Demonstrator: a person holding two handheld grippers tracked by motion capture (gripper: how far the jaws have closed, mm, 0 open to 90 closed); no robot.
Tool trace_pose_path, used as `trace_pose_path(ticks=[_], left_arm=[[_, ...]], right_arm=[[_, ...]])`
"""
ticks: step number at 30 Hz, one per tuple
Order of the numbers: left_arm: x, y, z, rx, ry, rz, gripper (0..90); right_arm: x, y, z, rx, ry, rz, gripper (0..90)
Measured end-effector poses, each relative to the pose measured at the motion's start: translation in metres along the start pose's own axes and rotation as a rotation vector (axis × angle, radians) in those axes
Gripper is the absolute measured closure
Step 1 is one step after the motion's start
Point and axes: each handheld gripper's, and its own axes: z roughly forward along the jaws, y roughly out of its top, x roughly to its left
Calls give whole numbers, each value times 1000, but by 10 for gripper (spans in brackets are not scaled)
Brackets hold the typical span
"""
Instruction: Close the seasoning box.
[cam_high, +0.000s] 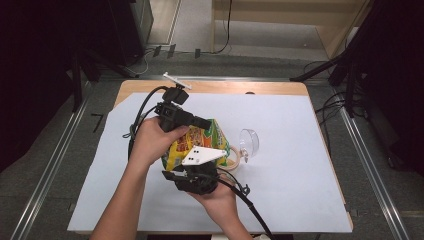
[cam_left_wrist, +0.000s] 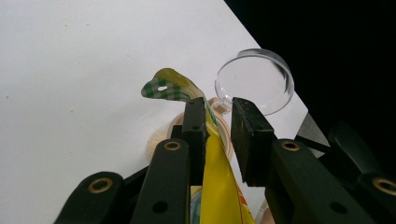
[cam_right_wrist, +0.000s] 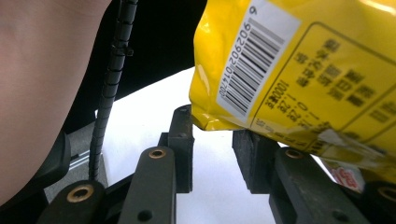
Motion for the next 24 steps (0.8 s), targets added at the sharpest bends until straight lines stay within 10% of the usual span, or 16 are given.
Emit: trace_pose_path(ticks=[24], left_arm=[[-1,0,1,1,-4,-1,763]], right_arm=[[1,-1,0,-3,-9,-17,728]])
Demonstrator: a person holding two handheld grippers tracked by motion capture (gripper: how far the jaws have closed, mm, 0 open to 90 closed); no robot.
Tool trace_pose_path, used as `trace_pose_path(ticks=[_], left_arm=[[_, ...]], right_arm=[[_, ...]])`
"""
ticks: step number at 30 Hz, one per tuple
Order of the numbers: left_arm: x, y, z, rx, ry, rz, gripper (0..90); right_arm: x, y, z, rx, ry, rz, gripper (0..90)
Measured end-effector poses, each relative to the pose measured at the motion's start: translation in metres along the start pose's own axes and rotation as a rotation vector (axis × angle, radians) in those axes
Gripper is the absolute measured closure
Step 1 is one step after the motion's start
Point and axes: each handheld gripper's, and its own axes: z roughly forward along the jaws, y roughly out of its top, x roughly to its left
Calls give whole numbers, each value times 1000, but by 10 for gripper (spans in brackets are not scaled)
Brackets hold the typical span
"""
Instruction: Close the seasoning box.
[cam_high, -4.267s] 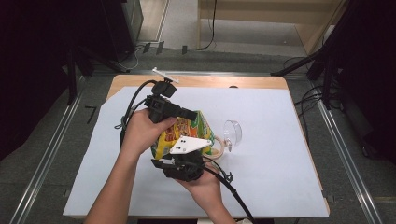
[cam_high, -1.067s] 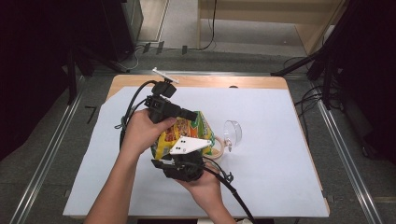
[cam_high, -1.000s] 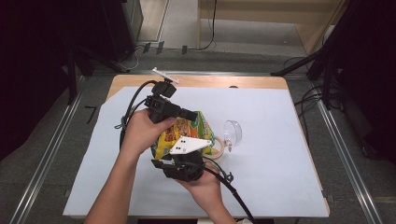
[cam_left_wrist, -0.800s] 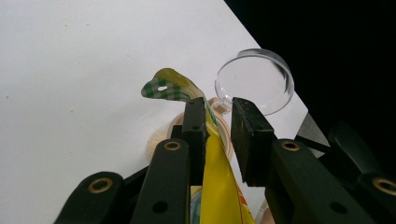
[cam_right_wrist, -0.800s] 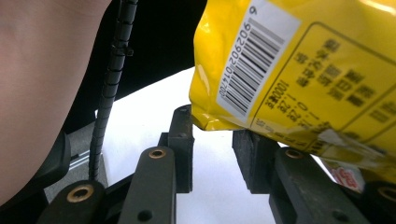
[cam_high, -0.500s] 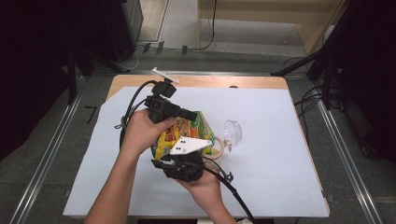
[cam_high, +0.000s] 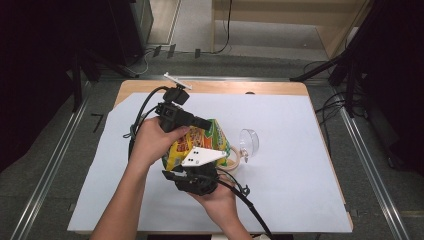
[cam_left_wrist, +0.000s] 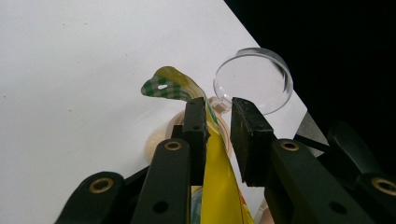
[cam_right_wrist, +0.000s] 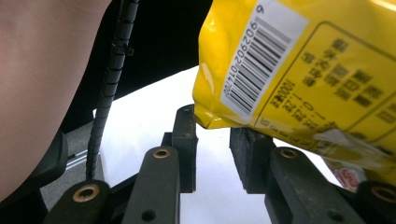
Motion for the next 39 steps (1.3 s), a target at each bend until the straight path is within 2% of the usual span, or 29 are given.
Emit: trace_pose_path(ticks=[5,8,12,18,28,33,39], left_arm=[[-7,0,-1,-3,13,16,763],[-10,0,-1,-2,13,31,768],[-12,0,-1,-5,14,27,768],[-20,-1,-4,-10,36,51,768],[-17,-1,-2,2,39,52,768],[-16,-2,-2,-7,33,42,768],[-13,-2,-1,-8,26,36,768]], right_arm=[[0,1,-1,-9,6,12,708],[-1,1,0,-10,13,42,706],[0,1,-1,-11,4,31,704],[2,1,-1,-23,-1,26,702],[4,-2,2,-27,-34,6,699],[4,-3,4,-34,-45,-6,700],[2,-2,2,-24,-31,-12,693]])
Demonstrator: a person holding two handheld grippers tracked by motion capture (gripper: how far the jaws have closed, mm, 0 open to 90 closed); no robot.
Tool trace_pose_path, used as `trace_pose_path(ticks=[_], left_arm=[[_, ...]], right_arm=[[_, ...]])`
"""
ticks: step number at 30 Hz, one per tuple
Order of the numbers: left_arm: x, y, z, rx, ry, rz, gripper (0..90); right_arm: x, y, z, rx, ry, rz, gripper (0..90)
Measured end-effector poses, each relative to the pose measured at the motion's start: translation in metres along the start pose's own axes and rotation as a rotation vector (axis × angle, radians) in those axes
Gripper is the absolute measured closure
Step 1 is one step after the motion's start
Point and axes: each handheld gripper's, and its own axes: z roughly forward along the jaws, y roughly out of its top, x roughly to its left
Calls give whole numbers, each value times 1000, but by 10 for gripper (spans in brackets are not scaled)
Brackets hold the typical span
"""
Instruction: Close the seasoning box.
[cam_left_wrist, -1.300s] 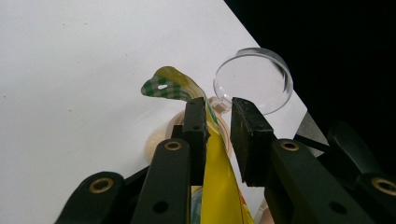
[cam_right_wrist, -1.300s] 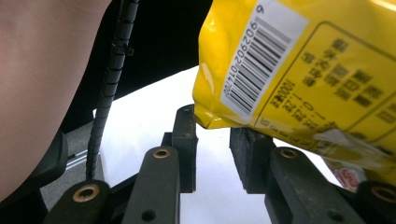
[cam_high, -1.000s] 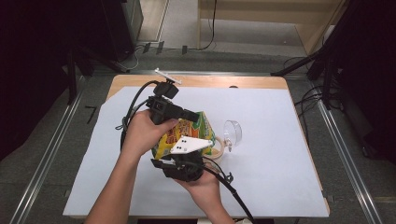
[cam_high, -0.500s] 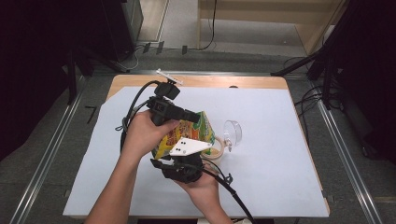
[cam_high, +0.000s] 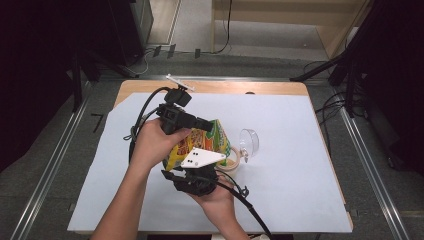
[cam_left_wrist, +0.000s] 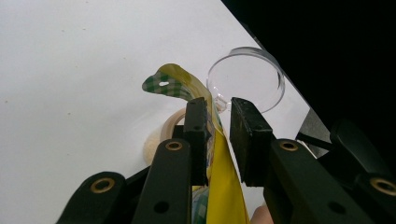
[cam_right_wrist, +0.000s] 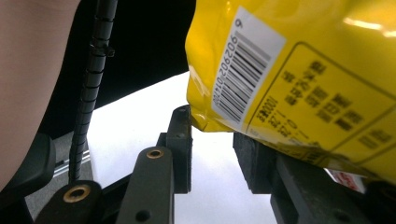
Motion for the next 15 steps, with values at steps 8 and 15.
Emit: trace_pose_path(ticks=[8,15], left_arm=[[1,1,1,-34,-9,21,778],[-1,2,1,-39,-6,23,777]], right_arm=[[-4,2,-3,9,-7,-15,689],[-6,1,-5,8,-12,-19,689]])
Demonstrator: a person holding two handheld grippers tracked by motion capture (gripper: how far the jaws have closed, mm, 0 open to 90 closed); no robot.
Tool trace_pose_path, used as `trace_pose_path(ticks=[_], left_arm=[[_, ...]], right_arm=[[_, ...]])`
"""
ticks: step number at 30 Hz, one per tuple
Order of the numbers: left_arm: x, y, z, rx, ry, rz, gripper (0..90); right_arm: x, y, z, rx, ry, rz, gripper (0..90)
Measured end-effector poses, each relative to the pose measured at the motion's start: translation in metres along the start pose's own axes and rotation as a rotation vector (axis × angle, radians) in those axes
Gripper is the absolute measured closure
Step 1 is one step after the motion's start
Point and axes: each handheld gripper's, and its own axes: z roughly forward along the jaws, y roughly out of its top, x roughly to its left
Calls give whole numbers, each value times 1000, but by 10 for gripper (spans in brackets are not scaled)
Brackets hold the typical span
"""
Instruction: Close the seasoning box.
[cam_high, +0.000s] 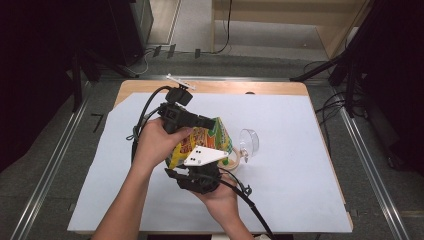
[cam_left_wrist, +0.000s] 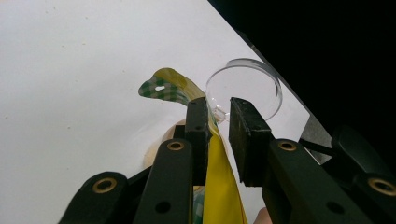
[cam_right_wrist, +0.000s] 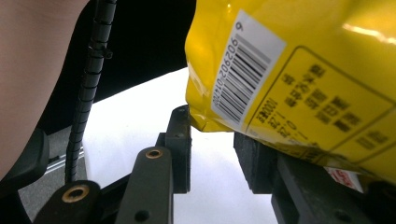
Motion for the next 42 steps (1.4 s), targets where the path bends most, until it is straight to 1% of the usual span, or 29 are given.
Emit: trace_pose_path(ticks=[12,22,29,35,42], left_arm=[[2,3,0,2,-12,1,775],[0,8,5,5,-25,15,774],[2,10,7,10,-24,14,775],[4,11,6,2,-32,7,775],[6,11,5,-4,-30,0,775]], right_arm=[[0,2,0,-2,-4,5,688],[-4,1,-3,-7,-28,10,688],[-6,2,-4,-4,-33,14,687],[-5,4,-4,-3,-35,8,685],[-5,5,-4,-3,-43,0,681]])
